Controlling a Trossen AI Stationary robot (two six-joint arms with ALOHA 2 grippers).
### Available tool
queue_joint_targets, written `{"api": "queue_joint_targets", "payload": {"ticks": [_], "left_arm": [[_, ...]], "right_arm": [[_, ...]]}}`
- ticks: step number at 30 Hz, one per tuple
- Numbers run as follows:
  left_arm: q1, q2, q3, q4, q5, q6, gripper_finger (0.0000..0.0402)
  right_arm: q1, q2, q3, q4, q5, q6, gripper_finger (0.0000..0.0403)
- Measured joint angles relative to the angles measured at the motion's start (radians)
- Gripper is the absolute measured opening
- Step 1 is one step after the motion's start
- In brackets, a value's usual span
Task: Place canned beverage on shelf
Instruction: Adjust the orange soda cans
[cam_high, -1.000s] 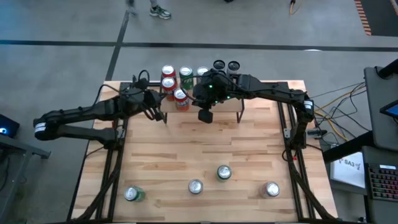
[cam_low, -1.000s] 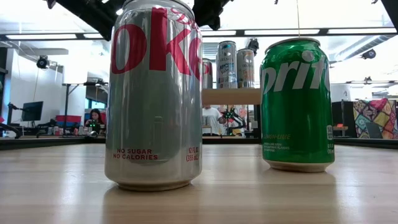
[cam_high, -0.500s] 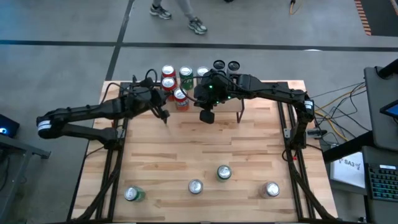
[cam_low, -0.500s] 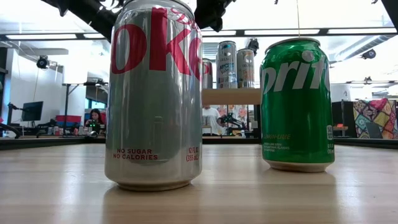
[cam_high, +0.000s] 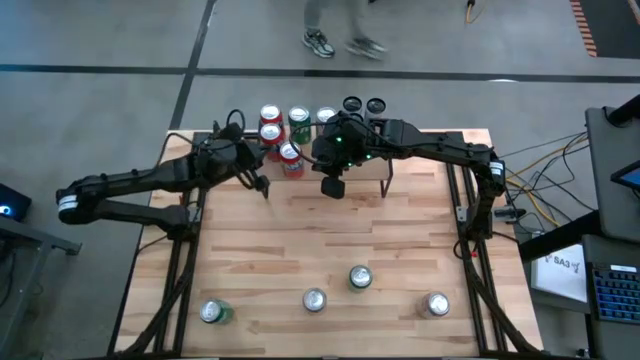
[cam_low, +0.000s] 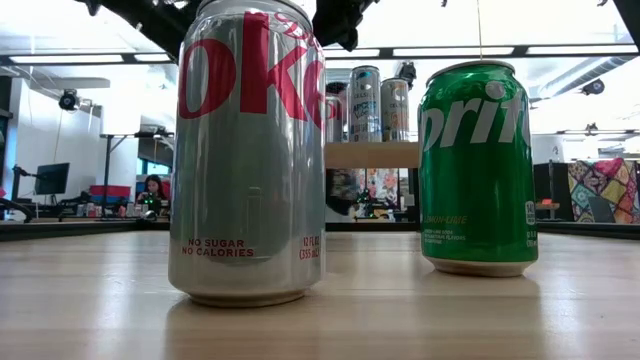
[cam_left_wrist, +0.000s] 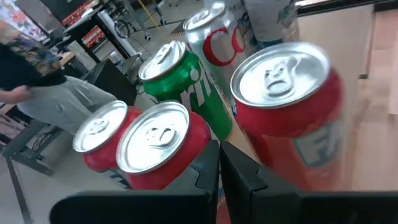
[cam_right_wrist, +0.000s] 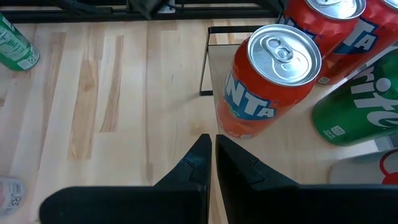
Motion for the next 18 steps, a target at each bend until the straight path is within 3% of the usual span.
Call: {"api": "queue_joint_targets", "payload": {"ticks": [5,18], "left_arm": [[0.014,-0.061,0.021,-0.143,-0.008,0.048,0.0],[0.049,-0.014,0.018,-0.118,-0.007,0.057,0.0]], "right_arm": [[0.0,0.0,0.0,-0.001,0.0,0.0,0.0012],[0.0,0.0,0.0,0.0,0.0,0.0,0.0012]]}}
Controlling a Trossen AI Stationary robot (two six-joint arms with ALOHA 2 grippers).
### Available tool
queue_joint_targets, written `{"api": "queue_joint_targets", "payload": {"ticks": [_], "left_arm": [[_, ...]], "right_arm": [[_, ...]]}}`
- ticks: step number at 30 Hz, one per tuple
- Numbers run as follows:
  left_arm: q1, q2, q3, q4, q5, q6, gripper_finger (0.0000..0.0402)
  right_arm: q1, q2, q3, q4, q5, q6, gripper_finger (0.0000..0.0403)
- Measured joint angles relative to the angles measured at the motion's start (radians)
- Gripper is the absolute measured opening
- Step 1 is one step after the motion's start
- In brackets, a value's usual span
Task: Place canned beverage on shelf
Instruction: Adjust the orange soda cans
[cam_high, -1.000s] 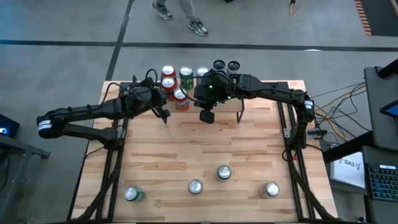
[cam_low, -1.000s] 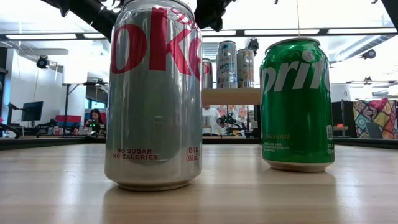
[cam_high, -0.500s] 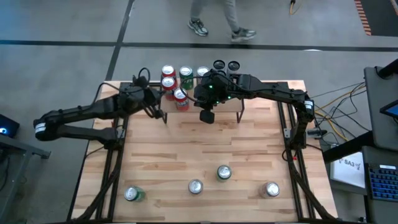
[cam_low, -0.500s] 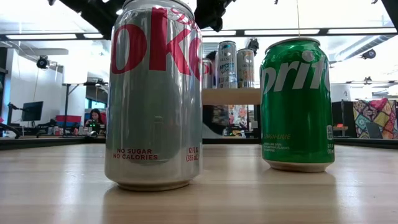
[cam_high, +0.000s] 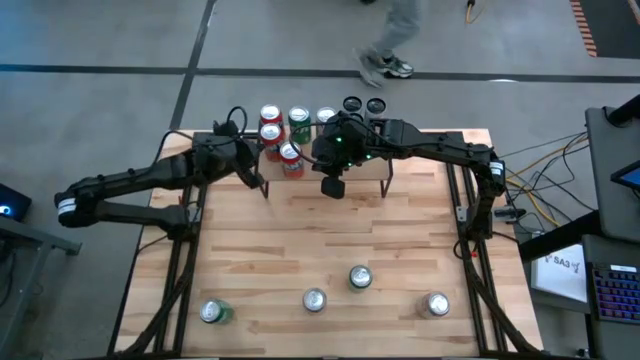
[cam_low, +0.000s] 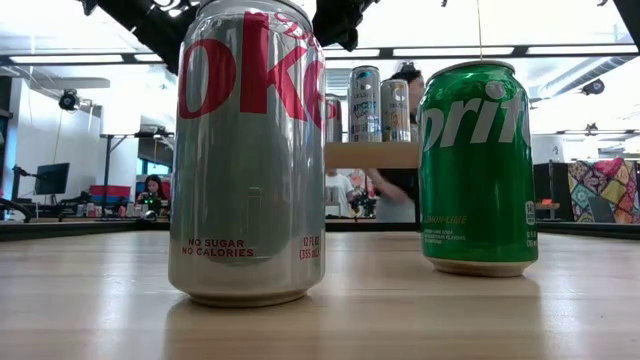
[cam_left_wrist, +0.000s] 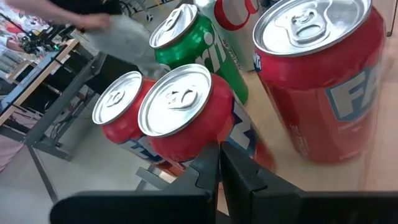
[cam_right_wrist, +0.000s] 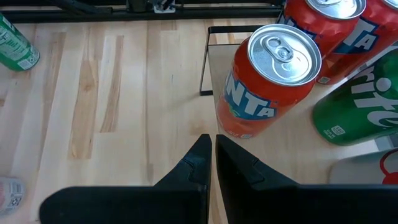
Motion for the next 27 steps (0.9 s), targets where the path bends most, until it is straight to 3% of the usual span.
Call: {"api": "queue_joint_targets", "payload": {"ticks": [11,19,27], "left_arm": [[-0.004,0.03,0.0,0.041,0.004,-0.087,0.0],[-0.007,-0.04,0.033,-0.035,0.004,-0.089,0.0],[-0.006,-0.089,0.033,0.021,0.003,-0.077,0.0]], "right_arm": [[0.0,0.0,0.0,0.001,0.0,0.0,0.0012],[0.0,0.0,-0.009,0.003,0.0,-0.008,0.0012],[0.0,0.0,-0.056,0.107,0.007,-0.03,0.0012]]}}
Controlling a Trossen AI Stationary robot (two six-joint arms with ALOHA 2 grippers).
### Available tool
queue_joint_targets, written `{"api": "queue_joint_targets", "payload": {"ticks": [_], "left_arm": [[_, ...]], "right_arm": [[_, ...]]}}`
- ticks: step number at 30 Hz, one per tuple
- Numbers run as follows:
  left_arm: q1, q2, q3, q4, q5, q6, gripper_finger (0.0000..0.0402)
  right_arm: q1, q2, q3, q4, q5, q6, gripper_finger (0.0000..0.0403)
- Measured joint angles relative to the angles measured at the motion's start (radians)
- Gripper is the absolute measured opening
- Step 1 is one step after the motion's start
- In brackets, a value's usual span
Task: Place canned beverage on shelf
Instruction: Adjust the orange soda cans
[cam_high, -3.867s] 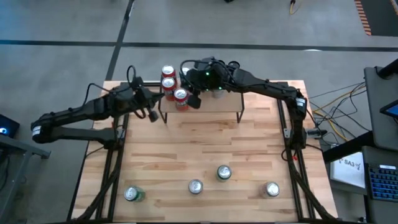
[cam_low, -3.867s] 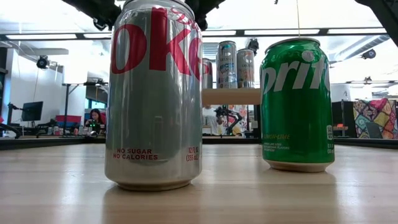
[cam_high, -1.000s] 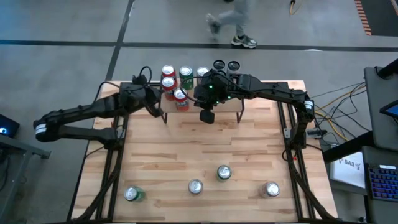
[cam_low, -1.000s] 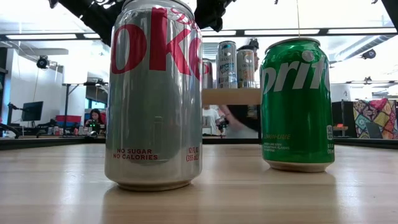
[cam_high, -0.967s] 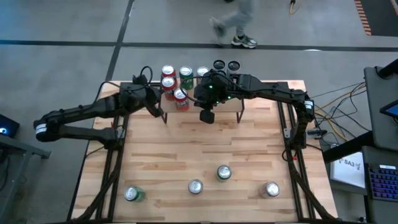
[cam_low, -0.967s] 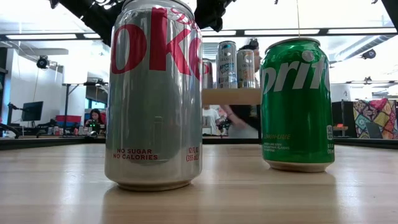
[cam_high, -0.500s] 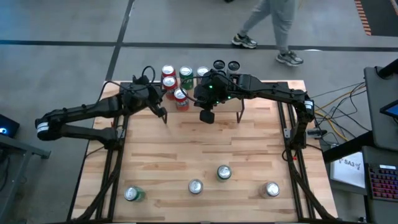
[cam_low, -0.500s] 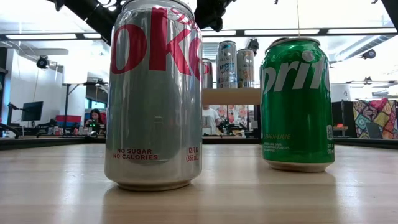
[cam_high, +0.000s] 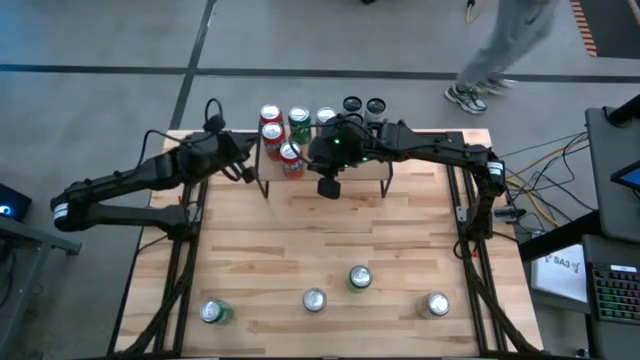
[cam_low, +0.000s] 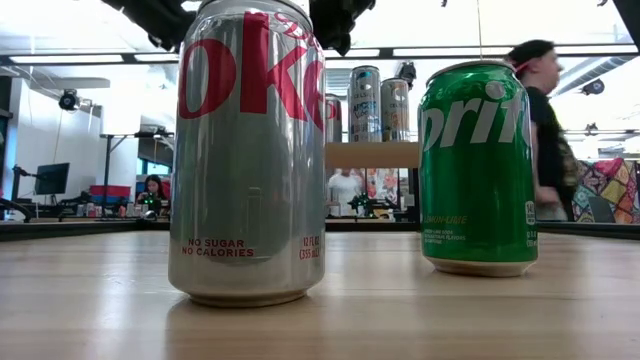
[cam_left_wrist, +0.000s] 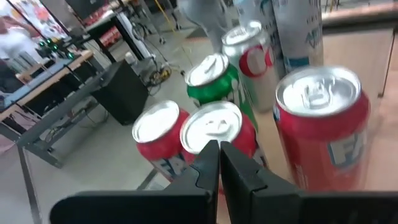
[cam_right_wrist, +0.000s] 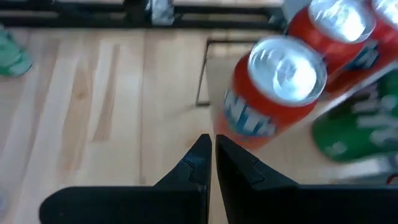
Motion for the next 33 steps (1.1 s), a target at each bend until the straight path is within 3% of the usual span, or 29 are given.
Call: {"api": "queue_joint_targets", "payload": {"ticks": [7,13,19,33], "left_arm": [[0.01,0.026,-0.002,0.113,0.001,0.13,0.0],[0.068,0.047,0.009,0.128,0.006,0.207,0.0],[0.108,0.075,0.009,0.12,0.095,0.204,0.0],[0.109,0.099,0.007,0.072,0.096,0.173,0.0]], "right_arm": [[-0.015,0.0,-0.004,0.167,0.123,-0.049,0.0012],[-0.069,0.019,-0.004,0.348,0.123,-0.05,0.0012],[-0.101,0.072,-0.005,0.478,0.066,-0.037,0.0012],[-0.125,0.146,0.016,0.562,0.064,-0.017,0.0012]]}}
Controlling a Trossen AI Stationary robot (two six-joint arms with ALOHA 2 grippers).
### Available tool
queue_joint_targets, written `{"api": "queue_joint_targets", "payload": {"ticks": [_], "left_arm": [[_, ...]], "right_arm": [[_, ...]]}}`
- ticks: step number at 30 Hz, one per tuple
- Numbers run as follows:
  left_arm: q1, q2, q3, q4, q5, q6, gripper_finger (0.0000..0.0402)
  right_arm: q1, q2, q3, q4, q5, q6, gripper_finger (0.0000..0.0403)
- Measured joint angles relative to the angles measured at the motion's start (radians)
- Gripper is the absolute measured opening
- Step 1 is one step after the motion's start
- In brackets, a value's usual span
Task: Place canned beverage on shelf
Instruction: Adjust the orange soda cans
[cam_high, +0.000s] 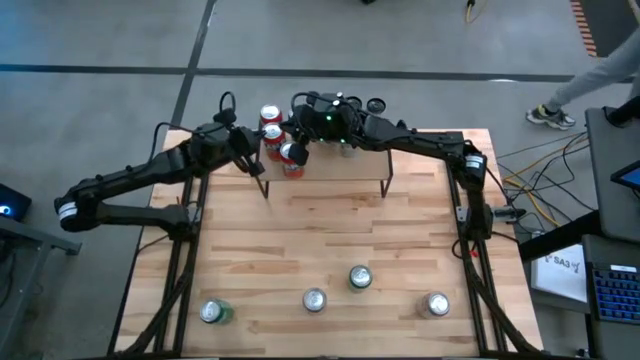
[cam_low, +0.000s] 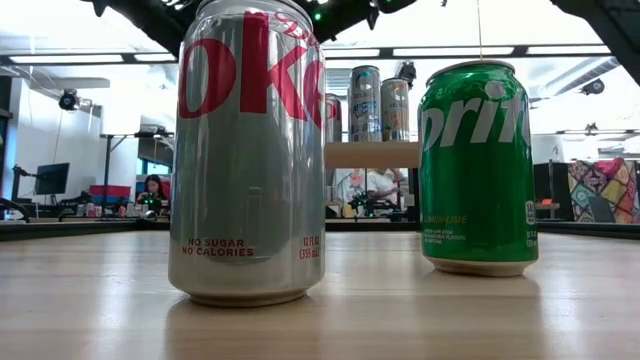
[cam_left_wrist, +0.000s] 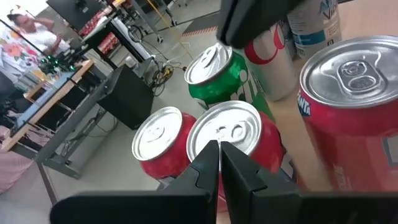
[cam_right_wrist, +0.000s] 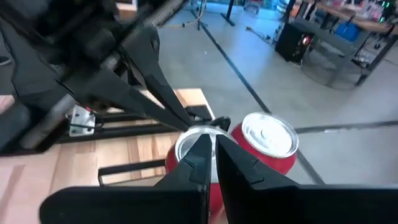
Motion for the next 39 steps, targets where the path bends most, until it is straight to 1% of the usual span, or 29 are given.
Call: {"api": "queue_joint_targets", "payload": {"ticks": [10,20,28,35,39], "left_arm": [[0.0,0.007,0.0,-0.028,0.001,-0.075,0.0],[-0.005,0.0,0.0,-0.035,0.018,-0.19,0.0],[-0.005,0.002,0.022,-0.043,0.018,-0.175,0.0],[-0.01,-0.026,0.053,-0.07,0.019,-0.178,0.0],[-0.043,-0.067,0.048,-0.071,0.021,-0.204,0.0]], "right_arm": [[0.0,0.016,0.0,-0.009,0.0,0.01,0.0012],[0.0,0.014,0.0,-0.013,0.001,0.007,0.0012],[0.0,0.006,0.0,-0.024,0.001,0.003,0.0012],[0.008,-0.051,0.0,-0.091,-0.003,0.001,0.0012],[0.025,-0.078,0.0,-0.168,-0.062,-0.004,0.0012]]}}
